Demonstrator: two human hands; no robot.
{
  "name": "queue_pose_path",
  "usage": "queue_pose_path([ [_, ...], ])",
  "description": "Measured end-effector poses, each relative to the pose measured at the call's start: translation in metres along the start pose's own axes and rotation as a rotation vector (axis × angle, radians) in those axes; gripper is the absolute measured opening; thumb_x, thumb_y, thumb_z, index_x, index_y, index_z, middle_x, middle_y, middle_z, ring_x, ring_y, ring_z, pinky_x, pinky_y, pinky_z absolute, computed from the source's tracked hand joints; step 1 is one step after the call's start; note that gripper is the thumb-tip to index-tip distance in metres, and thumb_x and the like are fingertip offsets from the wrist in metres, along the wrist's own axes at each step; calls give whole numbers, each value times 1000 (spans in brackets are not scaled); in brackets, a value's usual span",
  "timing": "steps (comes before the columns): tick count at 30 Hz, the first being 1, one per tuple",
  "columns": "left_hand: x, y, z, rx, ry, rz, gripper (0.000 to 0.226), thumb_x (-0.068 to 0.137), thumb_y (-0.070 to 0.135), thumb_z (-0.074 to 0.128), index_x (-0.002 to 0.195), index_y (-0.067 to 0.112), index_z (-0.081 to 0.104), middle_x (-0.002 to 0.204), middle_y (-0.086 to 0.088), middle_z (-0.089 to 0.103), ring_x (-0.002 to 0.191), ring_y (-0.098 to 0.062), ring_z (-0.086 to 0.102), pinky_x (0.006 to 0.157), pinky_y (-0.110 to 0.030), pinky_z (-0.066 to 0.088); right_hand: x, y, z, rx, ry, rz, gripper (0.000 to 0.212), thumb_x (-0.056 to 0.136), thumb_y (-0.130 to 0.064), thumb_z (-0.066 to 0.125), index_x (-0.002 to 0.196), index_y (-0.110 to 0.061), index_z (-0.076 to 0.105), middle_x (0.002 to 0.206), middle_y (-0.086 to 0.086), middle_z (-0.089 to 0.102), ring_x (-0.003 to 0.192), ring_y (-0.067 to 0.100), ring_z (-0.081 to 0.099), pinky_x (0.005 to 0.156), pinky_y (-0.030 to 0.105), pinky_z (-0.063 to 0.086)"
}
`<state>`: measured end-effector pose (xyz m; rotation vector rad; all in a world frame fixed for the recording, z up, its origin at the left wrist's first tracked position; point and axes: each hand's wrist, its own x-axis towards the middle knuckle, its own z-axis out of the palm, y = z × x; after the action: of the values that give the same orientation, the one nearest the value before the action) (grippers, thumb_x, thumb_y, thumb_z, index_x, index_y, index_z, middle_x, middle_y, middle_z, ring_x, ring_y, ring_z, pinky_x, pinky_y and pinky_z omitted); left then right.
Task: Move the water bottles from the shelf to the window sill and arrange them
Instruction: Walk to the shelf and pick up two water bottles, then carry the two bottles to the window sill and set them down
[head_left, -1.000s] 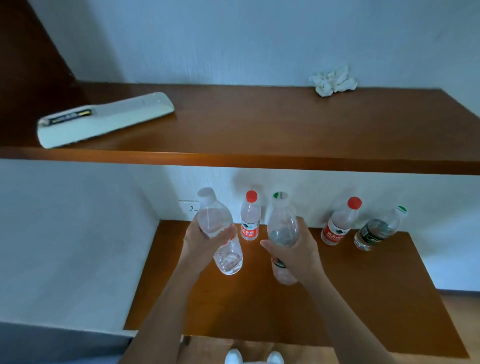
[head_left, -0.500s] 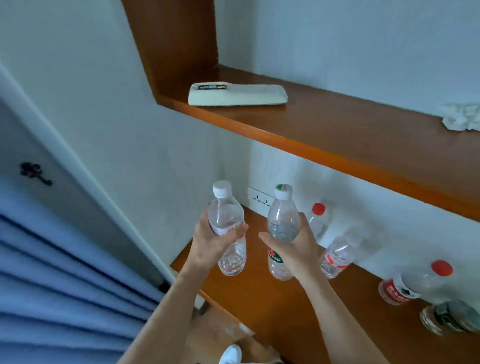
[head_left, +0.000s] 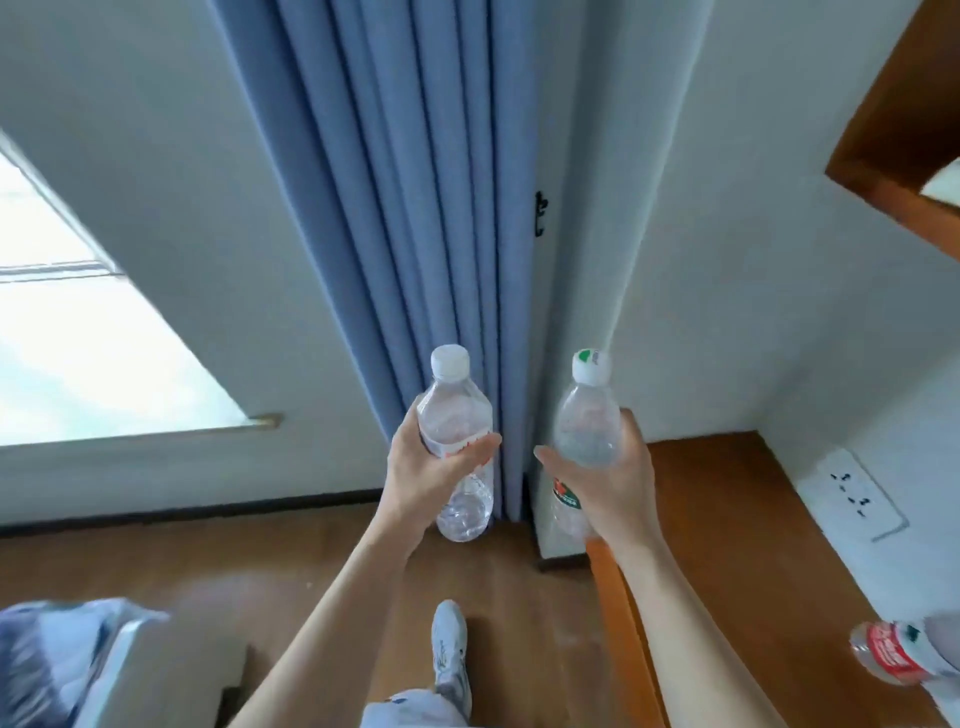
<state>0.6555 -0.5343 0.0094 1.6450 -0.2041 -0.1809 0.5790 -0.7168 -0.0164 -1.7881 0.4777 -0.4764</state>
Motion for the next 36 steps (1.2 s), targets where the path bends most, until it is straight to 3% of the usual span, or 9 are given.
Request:
queue_pose_path([
  [3,-15,-5,-59,30,181,-11,49,62,33,86,106,27,64,93,0,73,88,-15,71,76,-30,58,-3,-16,57,-6,-160,-51,62,69,-39,89,119,-33,54,111,-15,63,105,0,59,79,12,44],
  [7,-42,-13,-133,30,426,-58,44,68,18,90,102,29,65,86,11,72,78,3,68,67,-12,51,-18,-34,132,8,-328,-91,53,66,-33,91,106,-34,56,104,-17,66,98,-2,61,81,19,47],
  [12,-70,-26,-211,-26,679,-110,55,52,49,93,99,42,66,98,2,73,97,-24,71,87,-50,58,-38,-51,213,21,-528,-148,53,66,-29,92,105,-28,57,102,-14,66,95,-2,62,78,12,47],
  [14,-75,-31,-241,-17,761,-125,66,49,56,93,106,39,63,102,-2,72,98,-27,70,86,-55,58,-41,-57,246,19,-588,-176,53,66,-30,92,107,-27,57,103,-15,65,95,-2,61,76,8,46],
  [17,-75,-39,-288,20,840,-138,80,48,57,91,116,29,60,104,-2,71,98,-23,70,84,-47,60,-43,-67,302,9,-668,-207,54,66,-33,91,107,-27,56,103,-14,65,96,-2,60,75,8,46],
  [22,-58,-49,-368,105,934,-139,55,64,35,89,105,44,52,99,20,62,91,11,62,66,-5,47,-45,-91,405,-17,-751,-240,62,63,-37,92,111,-30,54,102,-16,63,94,0,61,76,16,51],
  [24,-47,-50,-402,129,961,-138,53,69,27,87,98,48,48,97,24,58,88,18,58,67,-4,43,-44,-103,447,-11,-764,-225,71,61,-37,93,118,-29,52,104,-15,63,94,3,64,78,23,55],
  [28,-26,-55,-467,151,978,-139,54,69,29,87,101,48,48,102,20,59,98,3,59,78,-17,47,-39,-127,524,-40,-789,-238,64,59,-39,94,110,-29,57,99,-14,66,92,7,66,80,31,57],
  [36,16,-60,-555,214,1012,-180,61,72,30,85,114,41,41,102,27,50,93,8,53,72,-3,36,-29,-152,626,-83,-891,-249,57,61,-42,93,103,-28,57,93,-12,67,86,5,66,71,27,53],
])
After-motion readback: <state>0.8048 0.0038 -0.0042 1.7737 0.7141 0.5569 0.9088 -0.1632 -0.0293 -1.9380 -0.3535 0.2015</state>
